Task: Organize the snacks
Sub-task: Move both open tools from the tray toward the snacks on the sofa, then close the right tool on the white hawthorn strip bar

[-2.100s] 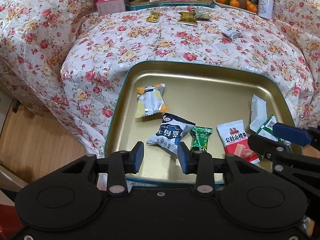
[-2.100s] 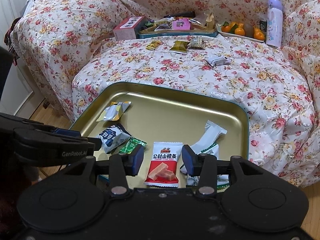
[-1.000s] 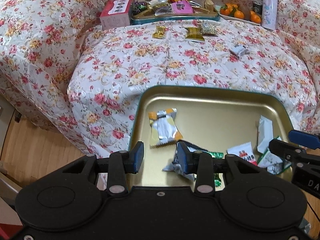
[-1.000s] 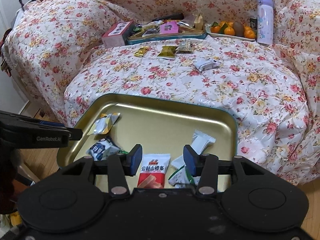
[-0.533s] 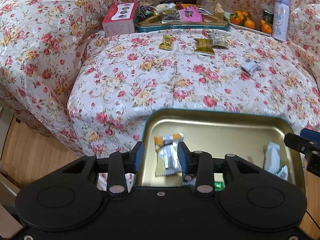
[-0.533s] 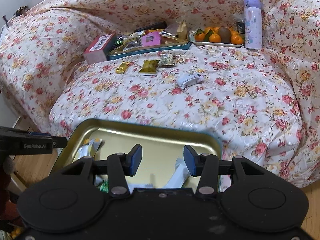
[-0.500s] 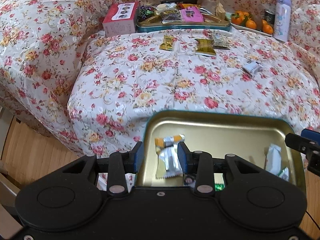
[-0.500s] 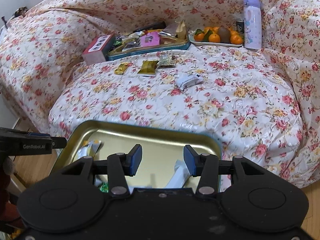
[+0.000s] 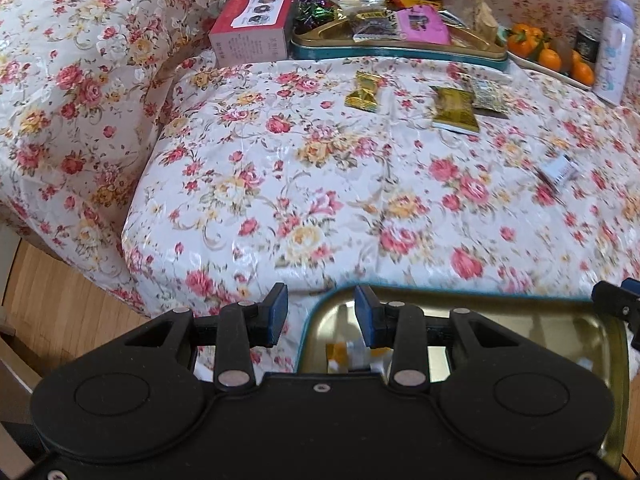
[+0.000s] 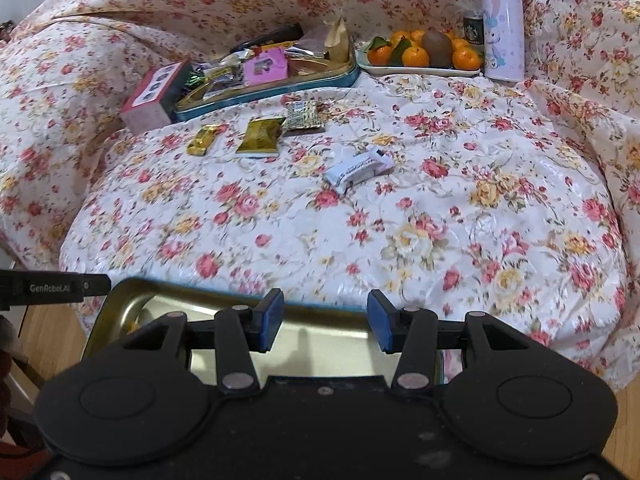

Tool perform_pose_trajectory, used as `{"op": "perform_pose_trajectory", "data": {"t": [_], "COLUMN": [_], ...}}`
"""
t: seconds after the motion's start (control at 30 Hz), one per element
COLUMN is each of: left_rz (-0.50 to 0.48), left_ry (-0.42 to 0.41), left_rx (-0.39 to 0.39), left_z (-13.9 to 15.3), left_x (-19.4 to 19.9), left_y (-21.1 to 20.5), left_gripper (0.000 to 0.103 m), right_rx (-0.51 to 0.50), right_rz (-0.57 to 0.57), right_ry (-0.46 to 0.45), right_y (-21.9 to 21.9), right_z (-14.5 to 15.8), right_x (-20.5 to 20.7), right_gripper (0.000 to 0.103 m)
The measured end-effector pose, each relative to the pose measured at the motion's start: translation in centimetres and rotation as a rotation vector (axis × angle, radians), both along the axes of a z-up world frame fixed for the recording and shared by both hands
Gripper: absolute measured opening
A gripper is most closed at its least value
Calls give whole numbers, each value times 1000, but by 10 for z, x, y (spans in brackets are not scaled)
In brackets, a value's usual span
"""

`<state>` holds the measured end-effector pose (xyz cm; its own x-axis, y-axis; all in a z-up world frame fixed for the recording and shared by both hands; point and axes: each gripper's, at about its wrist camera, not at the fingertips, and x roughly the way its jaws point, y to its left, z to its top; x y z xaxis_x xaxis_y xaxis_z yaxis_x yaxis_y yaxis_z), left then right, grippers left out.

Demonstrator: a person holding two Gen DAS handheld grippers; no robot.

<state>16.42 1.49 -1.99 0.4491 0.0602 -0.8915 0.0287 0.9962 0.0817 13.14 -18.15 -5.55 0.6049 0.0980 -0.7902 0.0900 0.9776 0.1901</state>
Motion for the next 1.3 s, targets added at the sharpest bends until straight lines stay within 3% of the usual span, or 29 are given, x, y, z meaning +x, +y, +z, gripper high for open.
{"op": "perform_pose_trajectory", "data": {"t": [0.53,0.83,1.03,1.17,1.3], "left_rz": [1,6,1,-3,-13], "left_ry": [49,44,41,36,30], "left_rx": [4,3,8,9,6], "left_z": [-22,-22,-21,-19,-18], "left_x": [30,38,42,46,50], "left_y": [1,6,7,5,2], "left_gripper": [46,46,46,46,46], "right_rx": [102,90,46,-31,-123], "right_rz": [-114,-113,-66,-30,37], "right_ry": [-16,4,-25,-48,-86], "right_y": [-29,-26,-19,-15,-12], "right_z": [-17,-33,-36,-39,-43], "right_x": [99,133,149,156,155], "right_gripper": [49,49,47,33,26]}}
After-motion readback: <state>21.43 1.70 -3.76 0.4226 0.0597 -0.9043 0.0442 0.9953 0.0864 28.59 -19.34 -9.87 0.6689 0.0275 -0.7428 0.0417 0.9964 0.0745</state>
